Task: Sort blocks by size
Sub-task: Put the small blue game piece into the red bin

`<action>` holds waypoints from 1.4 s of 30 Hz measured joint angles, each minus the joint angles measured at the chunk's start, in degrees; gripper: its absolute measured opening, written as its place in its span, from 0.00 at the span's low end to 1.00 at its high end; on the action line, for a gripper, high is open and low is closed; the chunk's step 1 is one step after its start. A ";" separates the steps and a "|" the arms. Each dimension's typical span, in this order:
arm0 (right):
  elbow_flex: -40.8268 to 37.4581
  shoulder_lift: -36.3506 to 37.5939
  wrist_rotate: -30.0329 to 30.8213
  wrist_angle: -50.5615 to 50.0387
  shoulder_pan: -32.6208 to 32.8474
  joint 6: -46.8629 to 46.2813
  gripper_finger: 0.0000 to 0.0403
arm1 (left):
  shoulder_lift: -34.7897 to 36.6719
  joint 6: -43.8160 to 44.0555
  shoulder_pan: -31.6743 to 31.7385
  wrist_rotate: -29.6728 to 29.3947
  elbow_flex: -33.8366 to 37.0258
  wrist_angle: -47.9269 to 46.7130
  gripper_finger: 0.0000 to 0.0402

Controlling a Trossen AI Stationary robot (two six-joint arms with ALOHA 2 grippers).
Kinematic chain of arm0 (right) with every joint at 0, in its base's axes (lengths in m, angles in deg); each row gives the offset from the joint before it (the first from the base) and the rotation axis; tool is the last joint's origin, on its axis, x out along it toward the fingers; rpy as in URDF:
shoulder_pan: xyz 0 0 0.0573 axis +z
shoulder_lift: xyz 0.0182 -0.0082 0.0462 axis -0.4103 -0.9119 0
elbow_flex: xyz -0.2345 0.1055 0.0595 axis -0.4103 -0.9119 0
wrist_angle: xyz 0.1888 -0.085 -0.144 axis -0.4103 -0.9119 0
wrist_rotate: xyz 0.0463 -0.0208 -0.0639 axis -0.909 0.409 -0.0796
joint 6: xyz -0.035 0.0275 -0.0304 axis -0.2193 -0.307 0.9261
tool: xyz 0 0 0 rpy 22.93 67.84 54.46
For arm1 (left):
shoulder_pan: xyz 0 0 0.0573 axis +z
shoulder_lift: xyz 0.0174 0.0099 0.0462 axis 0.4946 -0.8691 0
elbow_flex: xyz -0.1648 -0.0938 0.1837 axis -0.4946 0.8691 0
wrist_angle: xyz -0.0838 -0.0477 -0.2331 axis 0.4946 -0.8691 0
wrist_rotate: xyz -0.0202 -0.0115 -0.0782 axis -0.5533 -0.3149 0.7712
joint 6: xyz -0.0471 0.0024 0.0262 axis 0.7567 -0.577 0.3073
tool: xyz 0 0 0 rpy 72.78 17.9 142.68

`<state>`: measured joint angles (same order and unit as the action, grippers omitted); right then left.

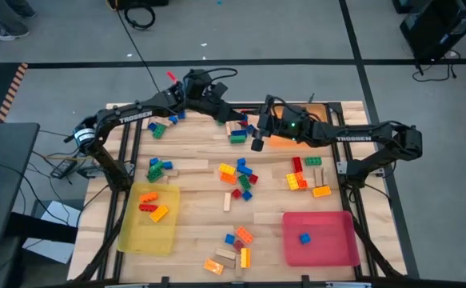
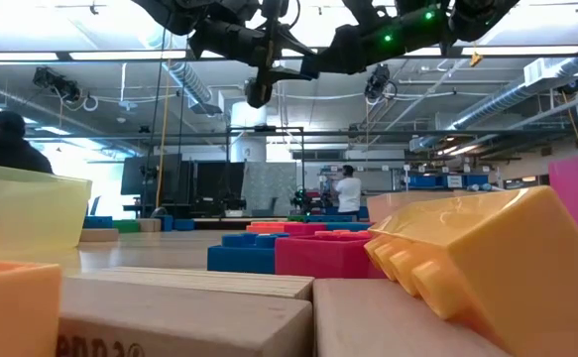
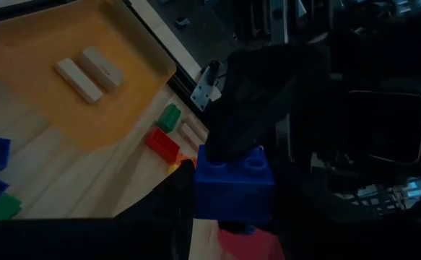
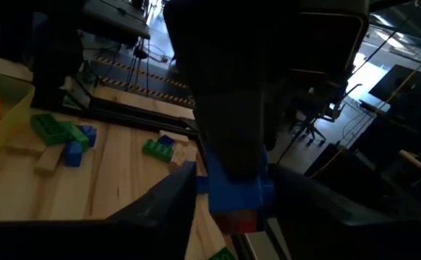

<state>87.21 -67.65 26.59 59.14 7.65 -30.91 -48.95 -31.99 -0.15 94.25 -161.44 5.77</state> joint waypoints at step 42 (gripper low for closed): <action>0.13 28.98 28.09 -63.95 27.42 -66.58 0.27 | 0.48 -20.20 0.93 -7.56 0.00 -10.27 0.53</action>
<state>87.34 -38.67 54.68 -4.82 35.07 -97.49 -48.46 -52.20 0.78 86.70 -161.44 -4.50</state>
